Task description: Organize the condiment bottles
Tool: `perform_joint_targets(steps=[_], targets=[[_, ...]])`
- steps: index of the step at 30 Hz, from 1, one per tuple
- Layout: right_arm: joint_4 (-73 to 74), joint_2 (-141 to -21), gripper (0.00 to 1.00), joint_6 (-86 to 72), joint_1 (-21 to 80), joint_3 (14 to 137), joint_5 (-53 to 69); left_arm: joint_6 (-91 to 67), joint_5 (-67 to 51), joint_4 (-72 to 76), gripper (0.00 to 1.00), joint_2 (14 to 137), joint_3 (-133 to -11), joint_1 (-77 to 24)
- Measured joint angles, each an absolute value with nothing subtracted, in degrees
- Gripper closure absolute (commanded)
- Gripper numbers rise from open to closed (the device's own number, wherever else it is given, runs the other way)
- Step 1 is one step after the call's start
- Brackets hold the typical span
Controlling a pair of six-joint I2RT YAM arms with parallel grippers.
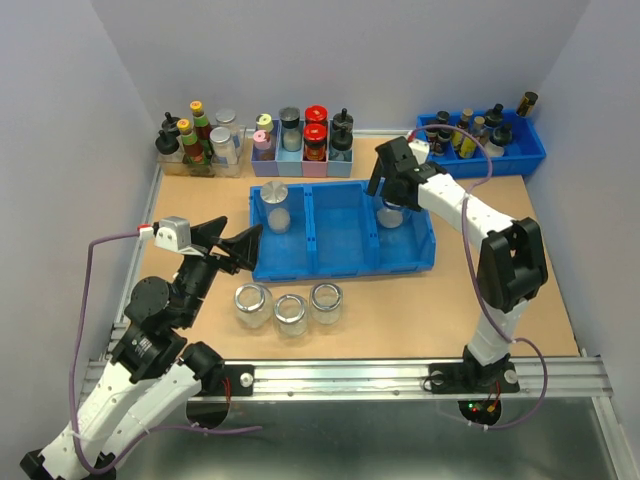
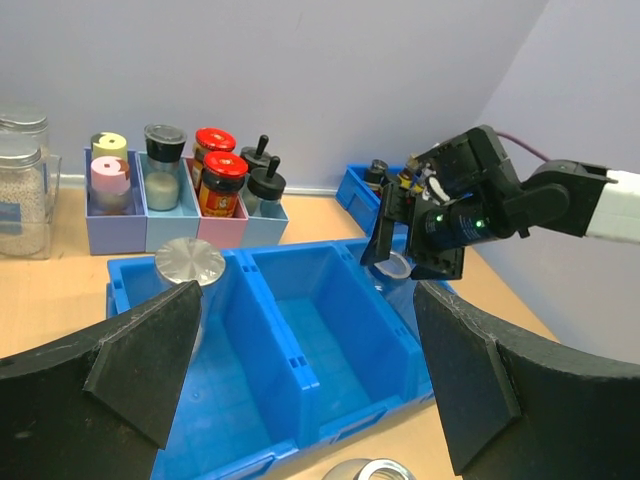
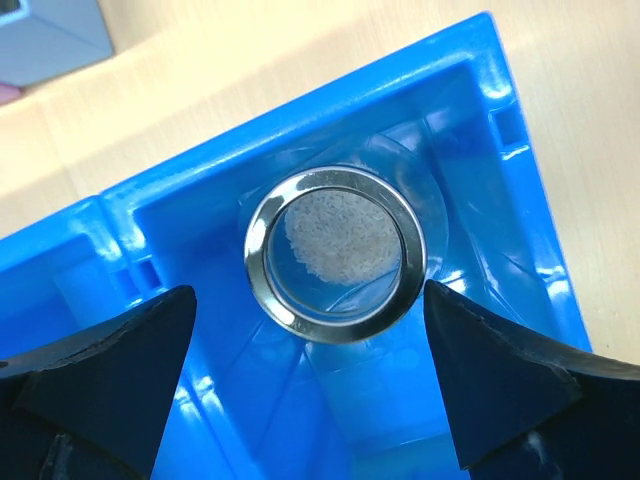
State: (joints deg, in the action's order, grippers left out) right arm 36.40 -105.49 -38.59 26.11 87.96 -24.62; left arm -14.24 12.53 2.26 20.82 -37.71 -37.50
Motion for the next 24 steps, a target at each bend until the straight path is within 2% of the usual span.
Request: perform_joint_targets(steps=[5,11,17,21,24], targets=[[36.40,-100.77,0.00,-38.09,26.11,87.96,-24.84,-14.22,12.53,2.07,0.01,20.84,-37.06,-37.50],[33.45,-86.89,0.00,-31.79,26.11,86.11,-21.87,-14.24,12.67,2.11,0.01,20.84,-36.99,-37.50],[27.77,-72.38,0.00,-23.40,26.81,73.34,-7.75,-14.28,12.69,2.31,0.01,20.86,-36.93,-37.50],[27.38,-68.36,0.00,-20.18,33.58,65.89,-2.90,-14.28,12.71,2.46,0.01,20.88,-36.32,-37.50],[27.35,-68.25,0.00,-18.28,44.12,63.57,-1.98,-14.28,12.73,2.39,0.01,21.08,-36.21,-37.50]])
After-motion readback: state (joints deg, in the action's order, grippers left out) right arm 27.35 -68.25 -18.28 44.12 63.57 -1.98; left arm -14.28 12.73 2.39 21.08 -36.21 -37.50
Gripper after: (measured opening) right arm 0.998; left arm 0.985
